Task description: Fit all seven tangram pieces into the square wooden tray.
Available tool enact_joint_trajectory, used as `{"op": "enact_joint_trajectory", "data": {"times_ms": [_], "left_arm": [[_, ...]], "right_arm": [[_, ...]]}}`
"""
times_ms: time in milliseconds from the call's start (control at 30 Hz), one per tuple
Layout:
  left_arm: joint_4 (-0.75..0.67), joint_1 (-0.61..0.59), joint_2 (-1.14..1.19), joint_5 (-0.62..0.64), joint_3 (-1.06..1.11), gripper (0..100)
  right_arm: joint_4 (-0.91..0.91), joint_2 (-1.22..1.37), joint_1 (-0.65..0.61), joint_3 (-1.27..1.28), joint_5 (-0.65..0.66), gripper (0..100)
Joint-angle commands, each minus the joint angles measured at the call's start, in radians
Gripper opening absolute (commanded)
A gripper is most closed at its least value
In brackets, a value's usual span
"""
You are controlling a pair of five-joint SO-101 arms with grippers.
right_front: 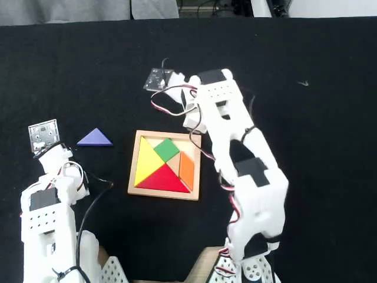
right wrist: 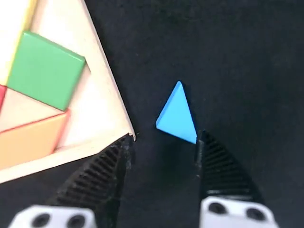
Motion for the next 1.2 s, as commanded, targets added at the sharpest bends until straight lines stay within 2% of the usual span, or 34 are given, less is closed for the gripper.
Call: {"op": "enact_joint_trajectory", "data": {"times_ms": [0,367,567,867,1033,1167], "left_arm": [[-0.018,0.007,-0.014,0.003,-0.004,6],[-0.018,0.007,-0.014,0.003,-0.004,6],[-0.018,0.007,-0.014,0.003,-0.004,6],[-0.018,0.008,-0.014,0.003,-0.004,6],[-0.018,0.008,-0.014,0.003,-0.005,6],[-0.018,0.010,-0.014,0.003,-0.005,6]], "right_arm": [[0.011,0.033,0.018,-0.081,0.057,22.0],[0.049,0.214,0.066,-0.245,0.100,22.1],[0.080,0.297,0.068,-0.292,0.169,21.8],[0.080,0.325,0.044,-0.334,0.169,21.6],[0.078,0.326,0.043,-0.329,0.216,21.4],[0.078,0.326,0.035,-0.326,0.218,15.3]]}}
